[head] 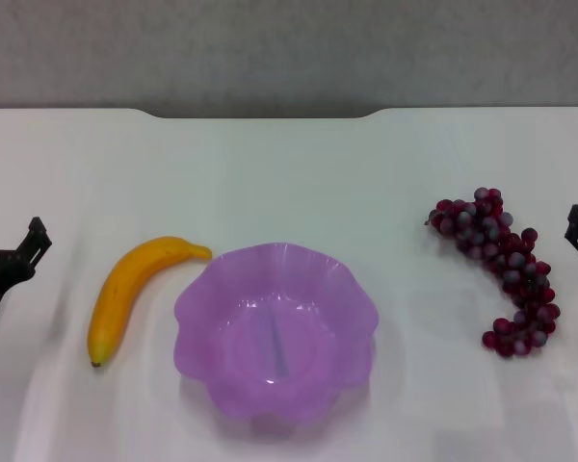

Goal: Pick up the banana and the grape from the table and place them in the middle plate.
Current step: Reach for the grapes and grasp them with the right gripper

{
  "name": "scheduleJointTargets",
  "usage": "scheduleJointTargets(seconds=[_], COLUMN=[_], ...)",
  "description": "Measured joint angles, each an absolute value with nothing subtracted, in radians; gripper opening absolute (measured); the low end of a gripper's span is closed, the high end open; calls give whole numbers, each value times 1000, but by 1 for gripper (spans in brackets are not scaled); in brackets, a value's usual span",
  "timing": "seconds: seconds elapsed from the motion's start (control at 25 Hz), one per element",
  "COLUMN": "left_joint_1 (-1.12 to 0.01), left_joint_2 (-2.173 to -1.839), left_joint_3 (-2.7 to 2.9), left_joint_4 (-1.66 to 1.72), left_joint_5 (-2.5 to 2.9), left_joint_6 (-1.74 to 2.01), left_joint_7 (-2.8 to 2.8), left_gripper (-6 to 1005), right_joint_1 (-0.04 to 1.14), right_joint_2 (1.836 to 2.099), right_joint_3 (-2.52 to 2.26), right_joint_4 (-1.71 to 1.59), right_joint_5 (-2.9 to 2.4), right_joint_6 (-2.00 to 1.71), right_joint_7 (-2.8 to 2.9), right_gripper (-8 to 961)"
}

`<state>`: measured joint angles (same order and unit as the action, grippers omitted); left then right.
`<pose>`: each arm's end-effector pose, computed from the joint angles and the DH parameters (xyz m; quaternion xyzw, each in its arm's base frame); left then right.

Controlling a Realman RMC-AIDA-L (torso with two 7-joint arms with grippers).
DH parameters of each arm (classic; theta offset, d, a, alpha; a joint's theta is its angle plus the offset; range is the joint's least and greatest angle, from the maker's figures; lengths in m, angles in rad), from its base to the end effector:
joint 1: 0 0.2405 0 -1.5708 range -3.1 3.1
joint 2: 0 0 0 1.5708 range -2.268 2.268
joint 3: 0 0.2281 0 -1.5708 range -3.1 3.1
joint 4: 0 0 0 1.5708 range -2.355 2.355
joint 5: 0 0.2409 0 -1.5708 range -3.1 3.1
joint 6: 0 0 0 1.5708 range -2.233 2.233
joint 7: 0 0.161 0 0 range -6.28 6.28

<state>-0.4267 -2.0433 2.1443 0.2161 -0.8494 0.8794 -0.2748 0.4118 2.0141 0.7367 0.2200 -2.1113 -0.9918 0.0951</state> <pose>-0.3662 0.3638 -0.0126 -0.6386 -0.3819 -0.2680 0.6120 0.3602 0.3530 -0.0118 -0.6900 0.2846 0.2296 0.6246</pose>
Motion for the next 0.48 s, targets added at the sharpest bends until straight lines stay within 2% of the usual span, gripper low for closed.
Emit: scheduleJointTargets(seconds=[0.48], left_joint_1=[-422], left_joint_2=[-2047], left_joint_3=[2150], left_joint_4=[222], left_joint_5=[-848], left_joint_6=[927], left_joint_7=[-270], left_gripper=[890], right_joint_1=[402], right_joint_2=[2014], right_joint_3=[737], right_joint_4=[205], right_joint_5=[-2077], right_joint_6=[-1004], right_joint_7=[91], right_gripper=[892])
